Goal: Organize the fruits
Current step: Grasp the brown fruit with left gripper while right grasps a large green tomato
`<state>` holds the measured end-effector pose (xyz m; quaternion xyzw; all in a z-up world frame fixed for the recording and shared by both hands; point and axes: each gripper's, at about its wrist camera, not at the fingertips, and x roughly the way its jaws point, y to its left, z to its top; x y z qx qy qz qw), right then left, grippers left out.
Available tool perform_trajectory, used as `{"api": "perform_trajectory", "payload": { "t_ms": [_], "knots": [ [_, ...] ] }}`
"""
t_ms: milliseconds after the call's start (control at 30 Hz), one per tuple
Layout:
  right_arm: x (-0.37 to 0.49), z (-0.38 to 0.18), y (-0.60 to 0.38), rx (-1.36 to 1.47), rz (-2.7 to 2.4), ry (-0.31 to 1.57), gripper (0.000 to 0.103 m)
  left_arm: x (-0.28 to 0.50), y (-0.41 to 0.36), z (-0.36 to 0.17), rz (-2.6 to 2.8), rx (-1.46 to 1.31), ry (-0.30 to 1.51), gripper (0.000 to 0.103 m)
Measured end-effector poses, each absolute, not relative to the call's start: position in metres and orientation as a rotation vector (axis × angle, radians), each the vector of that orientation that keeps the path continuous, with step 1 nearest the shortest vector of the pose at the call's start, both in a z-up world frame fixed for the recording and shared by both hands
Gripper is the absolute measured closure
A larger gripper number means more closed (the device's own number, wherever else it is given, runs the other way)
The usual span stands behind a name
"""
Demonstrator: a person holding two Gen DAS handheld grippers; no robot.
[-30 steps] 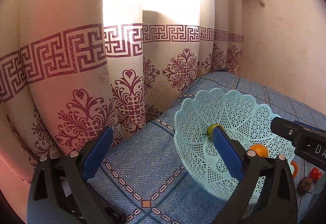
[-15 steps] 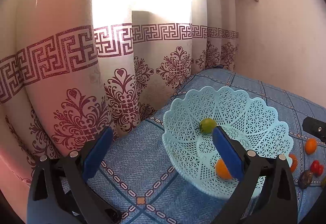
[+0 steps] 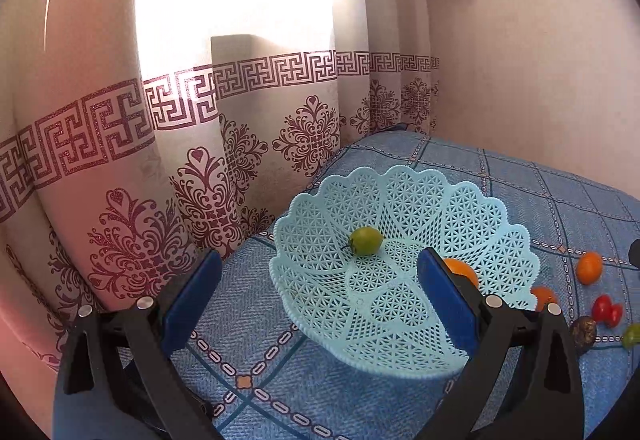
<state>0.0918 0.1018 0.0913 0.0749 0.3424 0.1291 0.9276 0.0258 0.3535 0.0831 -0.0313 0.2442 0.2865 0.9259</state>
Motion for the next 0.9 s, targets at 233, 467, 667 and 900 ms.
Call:
{"api": "perform_trajectory", "payload": {
  "t_ms": [233,467,667,900],
  "knots": [
    [0.081,0.076,0.051,0.191,0.177,0.725,0.044,0.026,0.32,0.093,0.453,-0.037,0.522,0.004],
    [0.069,0.066,0.001,0.235,0.104,0.731,0.044,0.028,0.287,0.098,0.339,-0.037,0.552,0.004],
    [0.056,0.054,-0.029,0.236,0.07,0.75,0.044,0.035,0.257,0.094,0.252,-0.027,0.595,0.004],
    [0.042,0.036,-0.044,0.22,0.071,0.792,0.044,0.048,0.226,0.075,0.16,-0.011,0.674,0.004]
  ]
}}
